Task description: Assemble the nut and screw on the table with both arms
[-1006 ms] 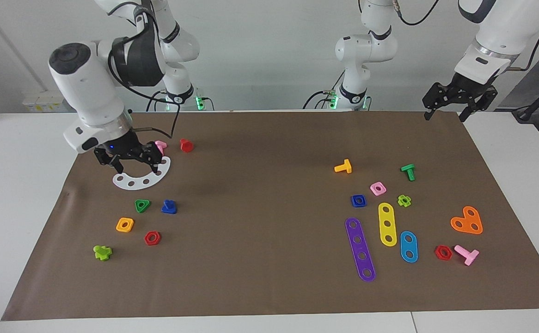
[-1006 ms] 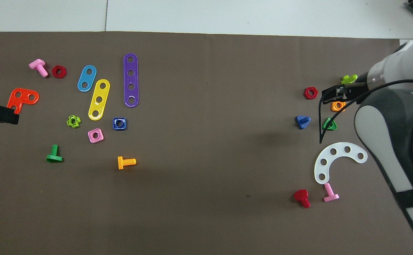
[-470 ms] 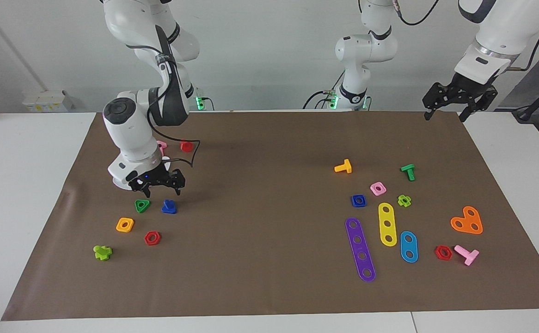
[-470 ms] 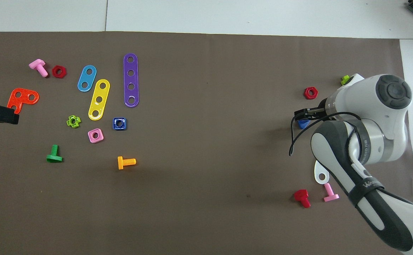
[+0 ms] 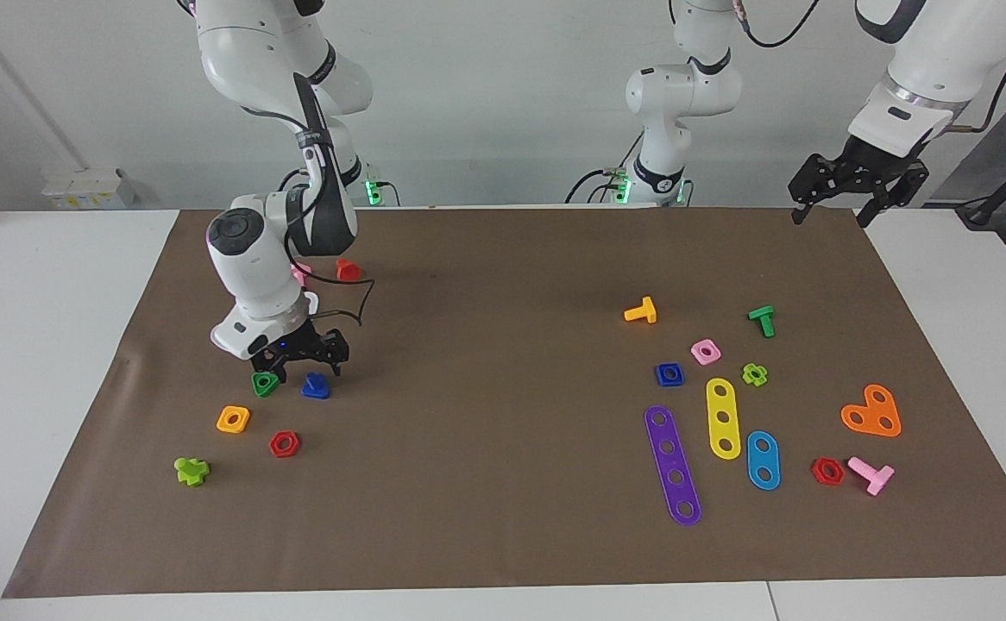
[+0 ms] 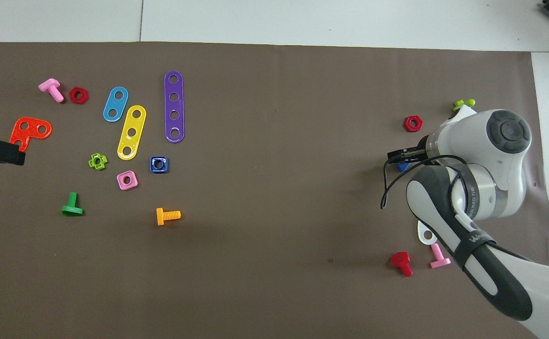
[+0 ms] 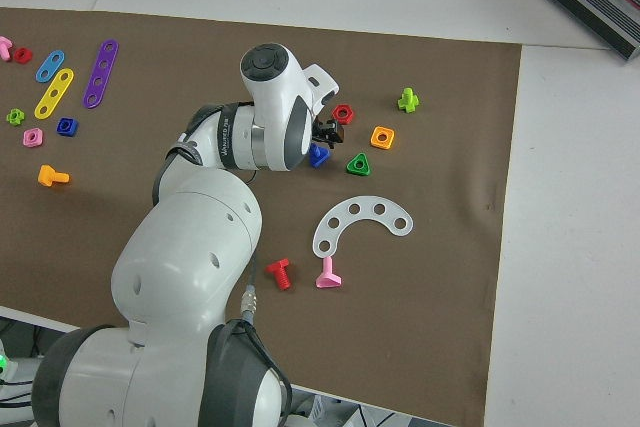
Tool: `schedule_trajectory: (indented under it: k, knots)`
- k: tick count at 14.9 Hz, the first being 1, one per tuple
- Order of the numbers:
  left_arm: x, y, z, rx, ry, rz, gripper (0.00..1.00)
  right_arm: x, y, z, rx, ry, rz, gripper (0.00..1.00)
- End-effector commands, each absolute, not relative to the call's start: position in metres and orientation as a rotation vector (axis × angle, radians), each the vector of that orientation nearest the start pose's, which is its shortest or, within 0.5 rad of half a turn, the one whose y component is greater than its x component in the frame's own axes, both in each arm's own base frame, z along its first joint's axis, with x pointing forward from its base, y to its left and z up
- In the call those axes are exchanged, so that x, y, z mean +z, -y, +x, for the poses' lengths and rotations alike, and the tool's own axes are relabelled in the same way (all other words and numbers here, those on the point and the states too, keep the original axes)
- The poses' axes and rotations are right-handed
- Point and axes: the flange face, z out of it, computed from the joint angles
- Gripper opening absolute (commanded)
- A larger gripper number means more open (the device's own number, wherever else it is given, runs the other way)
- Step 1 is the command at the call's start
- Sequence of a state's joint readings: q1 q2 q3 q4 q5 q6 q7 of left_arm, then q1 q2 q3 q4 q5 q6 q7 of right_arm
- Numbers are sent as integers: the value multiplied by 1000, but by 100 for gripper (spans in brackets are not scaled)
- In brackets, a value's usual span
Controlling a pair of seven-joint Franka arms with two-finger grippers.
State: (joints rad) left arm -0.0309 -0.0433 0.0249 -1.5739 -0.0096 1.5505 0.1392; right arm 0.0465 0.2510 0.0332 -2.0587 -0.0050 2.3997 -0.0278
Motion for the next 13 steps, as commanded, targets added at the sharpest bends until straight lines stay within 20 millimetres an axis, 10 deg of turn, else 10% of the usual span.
schedule_trajectory:
  k: [1, 6, 13]
  knots:
    - [646, 0, 535, -17, -229, -3152, 100, 313, -44, 591, -173, 202, -3116, 100]
    - [646, 0, 535, -17, -229, -3152, 100, 304, -45, 592, -171, 226, -3115, 98]
    - [646, 0, 535, -17, -229, -3152, 100, 303, -44, 593, -176, 257, -3113, 56]
